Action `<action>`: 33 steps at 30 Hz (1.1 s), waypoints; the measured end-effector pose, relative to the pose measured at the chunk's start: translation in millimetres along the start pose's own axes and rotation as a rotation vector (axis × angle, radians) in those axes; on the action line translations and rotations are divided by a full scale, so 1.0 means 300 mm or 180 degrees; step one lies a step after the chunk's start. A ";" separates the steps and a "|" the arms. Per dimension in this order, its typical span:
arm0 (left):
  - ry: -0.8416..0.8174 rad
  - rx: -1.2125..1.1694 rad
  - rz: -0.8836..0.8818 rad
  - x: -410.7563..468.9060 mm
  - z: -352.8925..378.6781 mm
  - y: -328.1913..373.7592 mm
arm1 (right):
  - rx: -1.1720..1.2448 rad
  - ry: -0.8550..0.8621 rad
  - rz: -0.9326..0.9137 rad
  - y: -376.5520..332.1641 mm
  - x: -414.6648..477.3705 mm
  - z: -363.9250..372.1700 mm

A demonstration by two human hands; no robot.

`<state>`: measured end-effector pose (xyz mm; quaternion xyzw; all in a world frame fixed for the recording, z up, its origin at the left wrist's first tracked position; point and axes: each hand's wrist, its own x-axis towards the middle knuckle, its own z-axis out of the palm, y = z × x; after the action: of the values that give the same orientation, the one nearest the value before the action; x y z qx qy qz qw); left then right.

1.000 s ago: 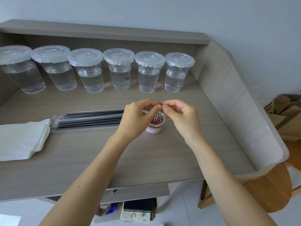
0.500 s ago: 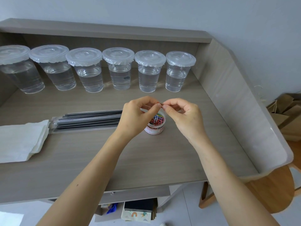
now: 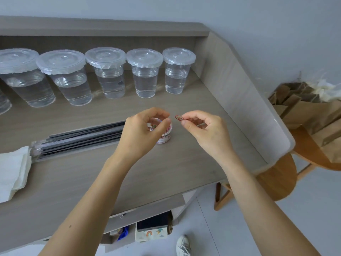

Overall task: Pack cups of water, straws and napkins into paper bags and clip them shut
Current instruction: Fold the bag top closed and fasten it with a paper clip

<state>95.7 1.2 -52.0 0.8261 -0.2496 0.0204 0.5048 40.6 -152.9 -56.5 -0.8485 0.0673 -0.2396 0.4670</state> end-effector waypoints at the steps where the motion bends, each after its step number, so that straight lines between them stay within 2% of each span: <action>1: -0.0039 0.0022 0.0037 -0.008 0.007 0.012 | 0.0004 0.0075 0.0048 0.008 -0.018 -0.016; 7: -0.0284 0.0154 0.0349 -0.092 0.144 0.100 | -0.0025 0.0347 0.0126 0.066 -0.159 -0.189; 14: -0.0774 0.0292 0.0871 -0.248 0.506 0.313 | -0.0438 0.0695 -0.0108 0.208 -0.406 -0.580; 24: -0.1509 0.0281 0.0961 -0.384 1.202 0.632 | -0.0113 0.1187 0.0924 0.563 -0.712 -1.206; 28: -0.1766 0.0259 0.1093 -0.327 1.459 0.717 | 0.0001 0.1408 0.1228 0.715 -0.715 -1.392; 33: -0.1918 0.0208 0.0997 -0.167 1.802 0.773 | 0.0010 0.1440 0.1464 0.967 -0.608 -1.621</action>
<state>-166.5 -520.4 -139.9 0.7623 -0.5106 -0.1394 0.3724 -315.7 -622.0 -140.3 -0.7355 0.3591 -0.3104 0.4834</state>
